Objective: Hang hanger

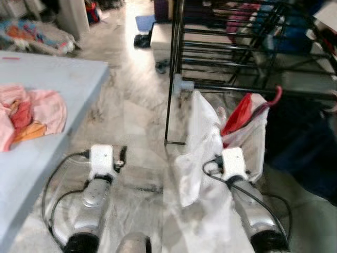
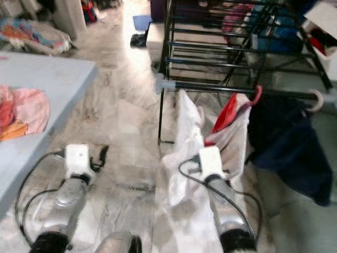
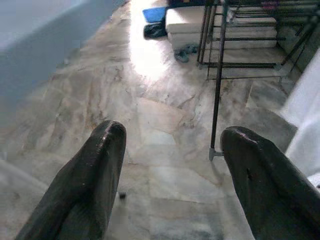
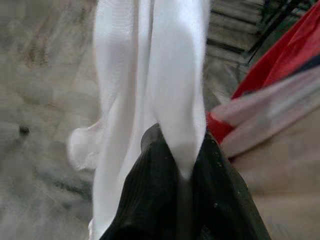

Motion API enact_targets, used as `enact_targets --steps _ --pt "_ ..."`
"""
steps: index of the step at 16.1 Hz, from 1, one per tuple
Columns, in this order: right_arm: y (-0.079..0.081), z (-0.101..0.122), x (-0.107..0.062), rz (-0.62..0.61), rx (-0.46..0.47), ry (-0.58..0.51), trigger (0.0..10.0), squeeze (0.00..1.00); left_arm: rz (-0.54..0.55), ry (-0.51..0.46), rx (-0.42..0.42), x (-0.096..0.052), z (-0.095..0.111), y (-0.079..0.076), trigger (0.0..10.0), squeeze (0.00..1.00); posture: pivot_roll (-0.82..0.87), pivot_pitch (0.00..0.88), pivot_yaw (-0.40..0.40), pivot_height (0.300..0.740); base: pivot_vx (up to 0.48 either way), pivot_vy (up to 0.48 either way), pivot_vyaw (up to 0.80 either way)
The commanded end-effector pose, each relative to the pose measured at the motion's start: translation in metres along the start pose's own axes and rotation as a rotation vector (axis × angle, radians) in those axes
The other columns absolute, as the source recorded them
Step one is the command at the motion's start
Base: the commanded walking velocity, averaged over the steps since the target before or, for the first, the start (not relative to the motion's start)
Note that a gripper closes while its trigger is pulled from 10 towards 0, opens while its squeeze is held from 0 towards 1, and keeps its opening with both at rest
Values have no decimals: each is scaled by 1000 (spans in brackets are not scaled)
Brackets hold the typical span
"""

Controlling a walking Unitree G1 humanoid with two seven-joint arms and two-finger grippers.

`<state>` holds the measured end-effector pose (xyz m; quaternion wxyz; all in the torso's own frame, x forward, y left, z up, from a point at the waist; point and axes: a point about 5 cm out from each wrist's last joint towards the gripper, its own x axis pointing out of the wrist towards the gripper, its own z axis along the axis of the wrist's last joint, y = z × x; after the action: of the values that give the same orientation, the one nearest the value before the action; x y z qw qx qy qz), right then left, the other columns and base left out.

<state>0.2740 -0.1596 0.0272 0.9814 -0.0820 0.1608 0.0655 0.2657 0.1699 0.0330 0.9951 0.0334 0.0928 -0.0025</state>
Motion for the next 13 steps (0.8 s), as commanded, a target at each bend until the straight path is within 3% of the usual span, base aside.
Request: enact_targets --steps 1,5,13 --pt "-11 15 0 -47 -11 -69 10000 0 -38 -19 -4 1 5 -9 10000 0 19 0 4 740 450 0 0" --pt "-16 14 0 -95 -14 -68 10000 0 -81 7 -19 -2 1 -18 10000 0 21 0 0 740 112 0 0" --pt "-10 18 0 -83 -12 -88 10000 0 -92 13 -28 -6 -1 -18 10000 0 26 0 -7 740 0 0 0"
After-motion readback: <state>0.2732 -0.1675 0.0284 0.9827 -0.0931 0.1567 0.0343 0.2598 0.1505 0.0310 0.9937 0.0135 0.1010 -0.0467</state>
